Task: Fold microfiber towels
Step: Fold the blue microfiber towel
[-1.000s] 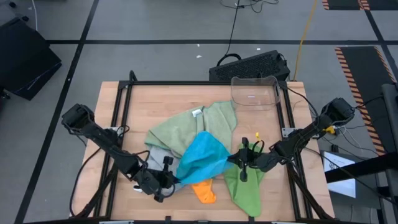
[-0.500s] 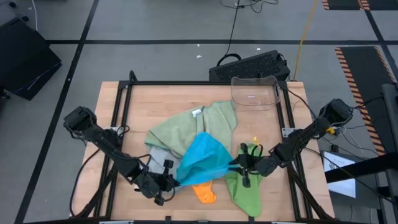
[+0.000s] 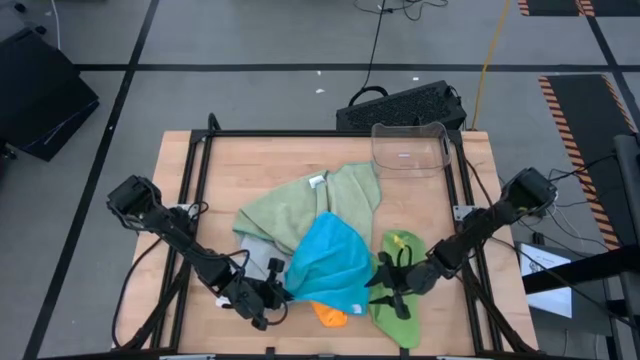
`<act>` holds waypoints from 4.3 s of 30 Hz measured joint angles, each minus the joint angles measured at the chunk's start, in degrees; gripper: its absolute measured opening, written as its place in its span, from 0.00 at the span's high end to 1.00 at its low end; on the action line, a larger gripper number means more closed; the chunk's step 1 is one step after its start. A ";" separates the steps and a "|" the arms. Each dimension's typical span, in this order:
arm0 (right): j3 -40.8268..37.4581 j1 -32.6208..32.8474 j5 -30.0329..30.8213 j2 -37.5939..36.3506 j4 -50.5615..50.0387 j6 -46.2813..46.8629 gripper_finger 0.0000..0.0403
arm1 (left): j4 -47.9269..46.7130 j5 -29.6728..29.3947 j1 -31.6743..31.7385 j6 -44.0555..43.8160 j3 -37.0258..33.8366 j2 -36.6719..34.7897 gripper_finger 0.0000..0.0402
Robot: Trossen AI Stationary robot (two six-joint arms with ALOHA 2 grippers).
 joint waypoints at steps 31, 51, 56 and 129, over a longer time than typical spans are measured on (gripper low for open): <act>17.64 1.09 -6.23 9.44 -23.70 -28.18 0.63 | 0.61 1.09 2.64 0.55 0.00 0.00 0.95; 17.64 0.47 -13.49 10.93 -22.67 -26.05 0.98 | 0.53 1.20 3.23 0.02 0.00 0.00 0.98; 17.64 1.89 -8.34 10.88 -22.66 -24.60 0.93 | 0.48 1.20 3.23 0.00 0.00 0.00 0.97; 17.57 3.62 13.57 2.93 -27.39 -12.83 1.00 | 15.86 -19.98 -7.26 14.68 0.62 8.08 0.63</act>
